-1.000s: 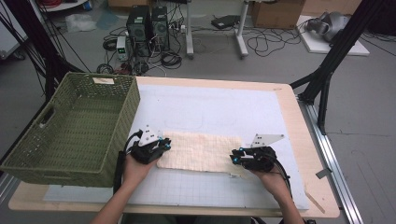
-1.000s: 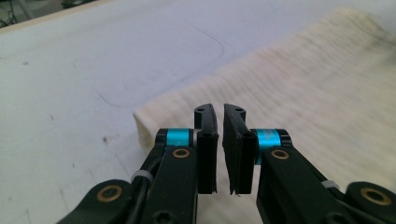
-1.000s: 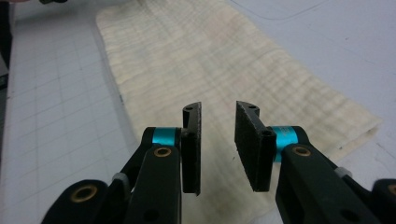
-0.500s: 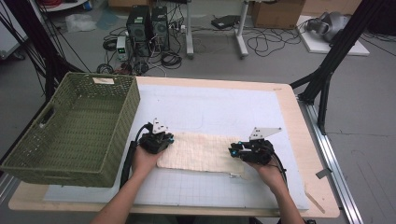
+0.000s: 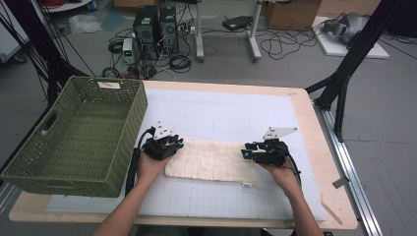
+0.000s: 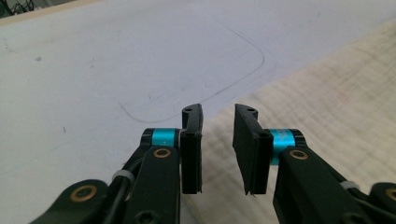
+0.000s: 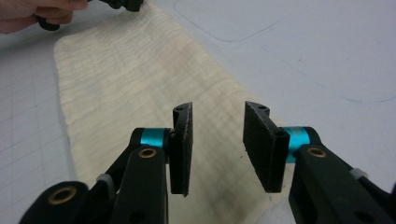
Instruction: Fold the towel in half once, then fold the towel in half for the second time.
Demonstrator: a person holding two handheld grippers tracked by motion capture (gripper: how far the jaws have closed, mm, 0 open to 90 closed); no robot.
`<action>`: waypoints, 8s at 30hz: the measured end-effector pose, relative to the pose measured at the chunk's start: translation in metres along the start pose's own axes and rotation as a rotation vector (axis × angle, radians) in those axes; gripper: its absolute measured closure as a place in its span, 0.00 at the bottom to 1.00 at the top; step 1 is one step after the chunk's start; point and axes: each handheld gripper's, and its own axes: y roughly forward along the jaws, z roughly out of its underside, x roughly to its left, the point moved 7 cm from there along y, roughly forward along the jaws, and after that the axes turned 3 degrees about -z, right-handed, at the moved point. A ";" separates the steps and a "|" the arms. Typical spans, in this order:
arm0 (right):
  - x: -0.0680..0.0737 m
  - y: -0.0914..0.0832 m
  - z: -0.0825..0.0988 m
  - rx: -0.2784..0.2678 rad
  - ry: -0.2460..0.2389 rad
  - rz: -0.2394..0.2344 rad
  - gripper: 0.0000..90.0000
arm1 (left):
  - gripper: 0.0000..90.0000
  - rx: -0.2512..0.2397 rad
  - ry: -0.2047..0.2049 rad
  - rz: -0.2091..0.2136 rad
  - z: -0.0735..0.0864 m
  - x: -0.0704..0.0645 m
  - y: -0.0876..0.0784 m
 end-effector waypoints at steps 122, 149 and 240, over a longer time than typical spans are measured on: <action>0.036 -0.048 0.016 -0.092 0.039 -0.143 0.65 | 0.78 0.027 0.052 0.115 0.052 -0.037 -0.072; 0.036 -0.015 0.004 0.012 0.020 -0.081 0.82 | 0.81 -0.010 0.068 0.085 0.022 -0.033 -0.063; 0.048 -0.014 0.051 0.132 -0.079 -0.034 0.68 | 0.78 0.072 0.095 0.104 0.052 -0.036 -0.054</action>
